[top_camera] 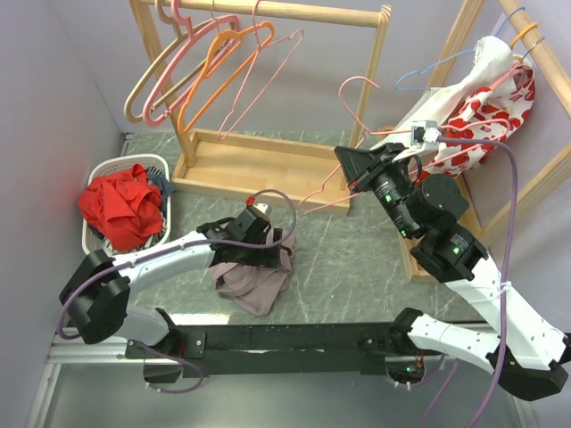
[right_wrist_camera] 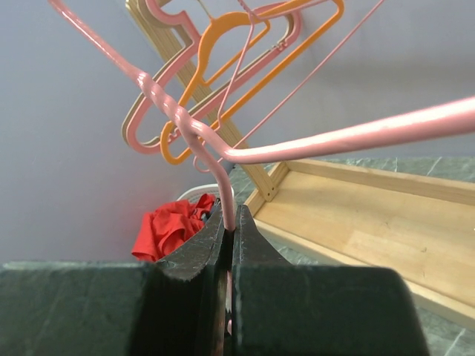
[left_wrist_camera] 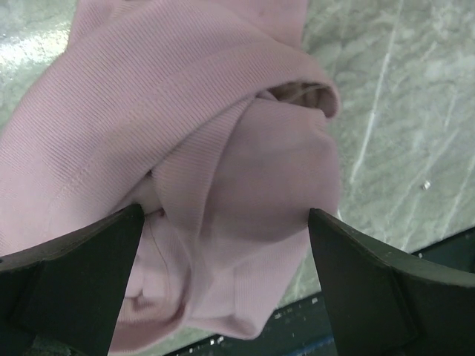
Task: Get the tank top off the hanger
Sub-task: Pick up the tank top from the center of the board.
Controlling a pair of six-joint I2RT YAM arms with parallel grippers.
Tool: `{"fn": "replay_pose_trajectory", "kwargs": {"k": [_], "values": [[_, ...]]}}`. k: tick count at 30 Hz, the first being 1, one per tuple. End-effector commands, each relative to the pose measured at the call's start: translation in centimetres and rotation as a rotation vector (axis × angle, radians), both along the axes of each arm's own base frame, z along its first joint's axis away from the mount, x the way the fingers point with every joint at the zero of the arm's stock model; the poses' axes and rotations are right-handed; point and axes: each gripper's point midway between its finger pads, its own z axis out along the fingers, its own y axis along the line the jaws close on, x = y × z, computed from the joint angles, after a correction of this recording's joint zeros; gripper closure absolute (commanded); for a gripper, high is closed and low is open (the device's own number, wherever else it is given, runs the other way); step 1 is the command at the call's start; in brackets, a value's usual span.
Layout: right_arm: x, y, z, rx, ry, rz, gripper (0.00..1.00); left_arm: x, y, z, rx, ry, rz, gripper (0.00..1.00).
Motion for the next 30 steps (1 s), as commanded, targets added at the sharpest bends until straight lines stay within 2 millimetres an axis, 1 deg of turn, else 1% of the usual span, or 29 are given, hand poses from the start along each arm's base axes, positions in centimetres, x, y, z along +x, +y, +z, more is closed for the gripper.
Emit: {"fn": "replay_pose_trajectory", "kwargs": {"k": [1,3,7,9,10,12,15,16,17,18,19,20,21,23,24,25,26,27,28,29,30], "values": [[-0.9,-0.9,1.6,0.042,-0.045,-0.005,1.00,2.2,-1.0,-0.2,-0.043,-0.065,0.080,0.01],[-0.8,-0.9,1.1,0.042,-0.040,-0.007,1.00,2.3,-1.0,-1.0,-0.020,-0.048,0.081,0.01],[-0.6,-0.8,1.0,0.021,-0.031,-0.009,1.00,1.8,-1.3,-3.9,0.008,0.011,0.069,0.01],[-0.5,-0.8,0.9,0.020,-0.033,-0.014,1.00,1.7,-1.7,-4.3,0.017,0.012,0.061,0.01],[-0.5,-0.8,1.0,0.022,-0.035,-0.016,1.00,1.6,-1.7,-4.8,0.031,0.019,0.058,0.01],[-0.5,-0.8,0.8,0.022,-0.033,-0.017,1.00,1.6,-1.9,-4.9,0.032,0.018,0.055,0.02],[-0.3,-0.6,0.6,0.021,-0.024,-0.014,1.00,1.9,-2.3,-4.3,0.015,0.005,0.061,0.35],[-0.3,-0.6,0.5,0.019,-0.024,-0.013,1.00,2.0,-2.3,-3.8,0.004,-0.008,0.065,0.54],[-0.3,-0.6,0.4,0.018,-0.022,-0.014,1.00,2.1,-2.3,-3.6,0.002,-0.013,0.072,0.64],[-0.3,-0.7,0.5,0.022,-0.022,-0.015,1.00,2.1,-2.2,-3.6,0.003,-0.010,0.076,0.71],[-0.4,-0.8,0.6,0.024,-0.024,-0.017,1.00,2.4,-1.8,-3.8,0.025,-0.020,0.096,0.87],[-0.4,-0.8,0.7,0.024,-0.026,-0.017,1.00,2.3,-1.7,-4.0,0.029,-0.017,0.101,0.97],[-0.5,-0.9,0.8,0.027,-0.031,-0.016,1.00,2.2,-1.7,-4.0,0.030,-0.012,0.098,0.99],[-0.6,-1.0,0.9,0.027,-0.034,-0.020,1.00,2.4,-1.5,-3.7,0.038,-0.021,0.102,0.99],[-0.5,-1.0,0.9,0.022,-0.033,-0.022,1.00,2.6,-1.7,-3.0,0.031,-0.036,0.099,0.99],[-0.5,-0.9,0.8,0.018,-0.030,-0.019,1.00,2.7,-1.5,-1.9,0.025,-0.051,0.100,0.99],[-0.5,-0.7,0.7,0.015,-0.029,-0.011,1.00,3.2,-1.1,-0.9,0.032,-0.084,0.116,0.99],[-0.5,-0.7,0.6,0.017,-0.026,-0.007,1.00,4.0,-1.4,1.0,0.016,-0.123,0.118,0.99],[-0.5,-0.6,0.7,0.025,-0.033,-0.004,1.00,4.1,-0.9,2.6,0.018,-0.146,0.122,0.99],[-0.5,-0.4,0.4,0.023,-0.031,0.002,1.00,4.7,-0.5,4.0,0.016,-0.170,0.133,0.99],[-0.5,-0.4,0.4,0.029,-0.029,0.004,1.00,5.9,-0.6,6.9,0.000,-0.227,0.144,0.99]]}}
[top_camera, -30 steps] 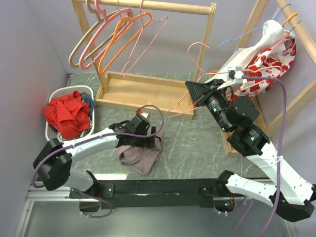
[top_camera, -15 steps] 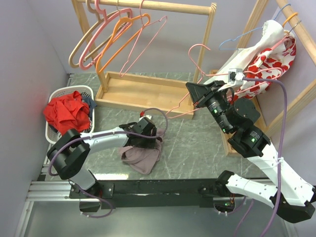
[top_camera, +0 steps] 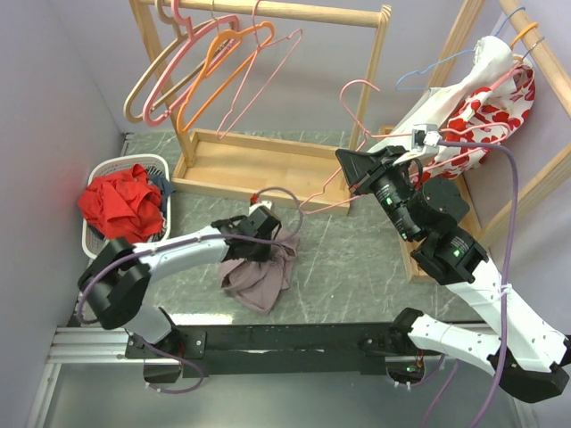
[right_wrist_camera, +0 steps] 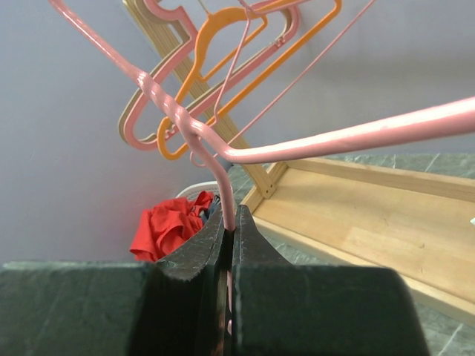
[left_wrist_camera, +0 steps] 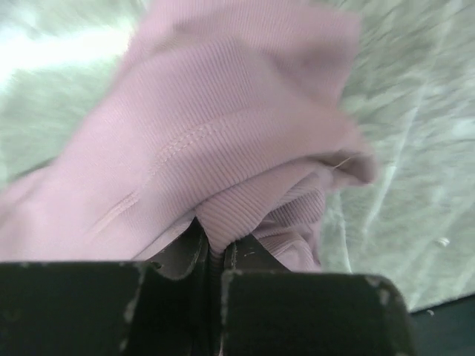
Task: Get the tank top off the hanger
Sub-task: Pick up the tank top from the center of the board, then place the tank top in the bin.
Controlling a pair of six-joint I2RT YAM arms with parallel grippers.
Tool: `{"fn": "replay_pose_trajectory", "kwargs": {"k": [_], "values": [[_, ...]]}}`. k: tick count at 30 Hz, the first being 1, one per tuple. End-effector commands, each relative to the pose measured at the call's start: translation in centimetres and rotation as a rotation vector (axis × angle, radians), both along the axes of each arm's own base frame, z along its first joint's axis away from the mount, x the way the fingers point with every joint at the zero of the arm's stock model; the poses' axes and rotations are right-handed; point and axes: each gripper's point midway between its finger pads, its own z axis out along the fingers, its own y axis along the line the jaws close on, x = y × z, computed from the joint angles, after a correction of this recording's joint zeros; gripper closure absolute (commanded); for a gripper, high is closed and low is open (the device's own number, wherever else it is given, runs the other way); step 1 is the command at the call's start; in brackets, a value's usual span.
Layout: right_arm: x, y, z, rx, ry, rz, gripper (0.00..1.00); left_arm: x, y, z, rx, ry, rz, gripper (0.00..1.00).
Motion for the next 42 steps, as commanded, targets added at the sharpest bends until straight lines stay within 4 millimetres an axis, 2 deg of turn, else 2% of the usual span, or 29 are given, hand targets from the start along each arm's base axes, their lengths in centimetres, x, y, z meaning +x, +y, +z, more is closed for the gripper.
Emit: {"fn": "replay_pose_trajectory", "kwargs": {"k": [1,2,3,5,6,7,8,10,11,13,14,16,17,20,23,27,29,30,31,32,33,34,36,38,41,42], "values": [[-0.3,-0.1,0.9,0.032,-0.033,0.006,1.00,4.0,0.3,11.7,-0.077,-0.248,0.044,0.99],[-0.3,0.0,0.9,0.031,-0.032,0.007,1.00,4.2,1.3,13.0,-0.061,-0.260,0.058,0.99],[-0.2,0.0,0.9,0.027,-0.031,0.007,1.00,5.0,1.7,16.5,-0.088,-0.337,0.072,0.99],[-0.2,0.0,0.8,0.028,-0.029,0.007,1.00,5.5,3.5,19.2,-0.081,-0.384,0.099,0.99],[-0.2,0.0,0.7,0.034,-0.028,0.008,1.00,5.9,4.4,22.6,-0.099,-0.454,0.121,0.99],[-0.3,0.2,0.8,0.039,-0.032,0.015,1.00,6.0,5.3,24.0,-0.092,-0.481,0.138,0.99],[-0.2,0.3,0.6,0.043,-0.029,0.017,1.00,6.2,6.1,27.3,-0.120,-0.537,0.163,0.99],[-0.2,0.4,0.6,0.040,-0.027,0.020,1.00,5.6,8.7,30.3,-0.082,-0.601,0.206,0.99],[-0.1,0.5,0.5,0.037,-0.024,0.022,1.00,5.4,9.7,33.2,-0.103,-0.654,0.233,0.99],[-0.1,0.7,0.5,0.035,-0.026,0.027,1.00,4.7,12.5,35.6,-0.056,-0.711,0.297,0.99],[0.0,0.7,0.5,0.033,-0.027,0.026,1.00,4.3,13.8,37.9,-0.062,-0.755,0.326,0.99],[0.1,0.9,0.5,0.035,-0.028,0.032,1.00,3.4,16.3,40.0,-0.032,-0.808,0.392,0.99],[0.1,1.0,0.5,0.036,-0.028,0.035,1.00,2.9,17.4,41.7,-0.036,-0.844,0.419,0.99],[0.3,1.4,0.3,0.034,-0.023,0.044,1.00,2.1,20.7,43.8,0.023,-0.905,0.519,0.99],[0.3,1.7,0.3,0.036,-0.023,0.053,1.00,1.7,22.8,45.1,0.051,-0.924,0.568,0.99],[0.4,1.8,0.4,0.036,-0.026,0.057,1.00,2.6,25.3,45.9,0.124,-0.950,0.642,0.99],[0.4,2.0,0.3,0.037,-0.024,0.063,1.00,3.8,26.4,45.9,0.160,-0.954,0.657,0.99],[0.4,2.0,0.2,0.033,-0.023,0.064,1.00,4.5,26.3,45.6,0.159,-0.943,0.636,0.99],[0.3,2.0,0.3,0.034,-0.024,0.065,1.00,5.0,28.1,45.2,0.200,-0.927,0.686,0.99],[0.4,2.0,0.3,0.034,-0.024,0.065,1.00,5.8,28.7,44.8,0.214,-0.919,0.699,0.99],[0.2,2.1,0.4,0.036,-0.028,0.071,1.00,6.6,28.3,44.6,0.182,-0.918,0.652,0.99],[0.2,2.1,0.3,0.035,-0.027,0.071,1.00,7.3,30.1,43.3,0.213,-0.895,0.688,0.99],[0.2,1.9,0.4,0.032,-0.029,0.066,1.00,7.9,31.2,44.1,0.180,-0.960,0.704,0.99],[0.2,1.8,0.4,0.029,-0.032,0.063,1.00,9.4,33.6,42.5,0.182,-0.925,0.725,0.99],[0.3,1.6,0.3,0.014,-0.034,0.048,1.00,10.5,36.5,39.8,0.165,-0.839,0.773,0.99],[0.4,1.6,0.1,0.008,-0.029,0.047,1.00,11.0,37.0,40.5,0.155,-0.894,0.790,0.99]]}}
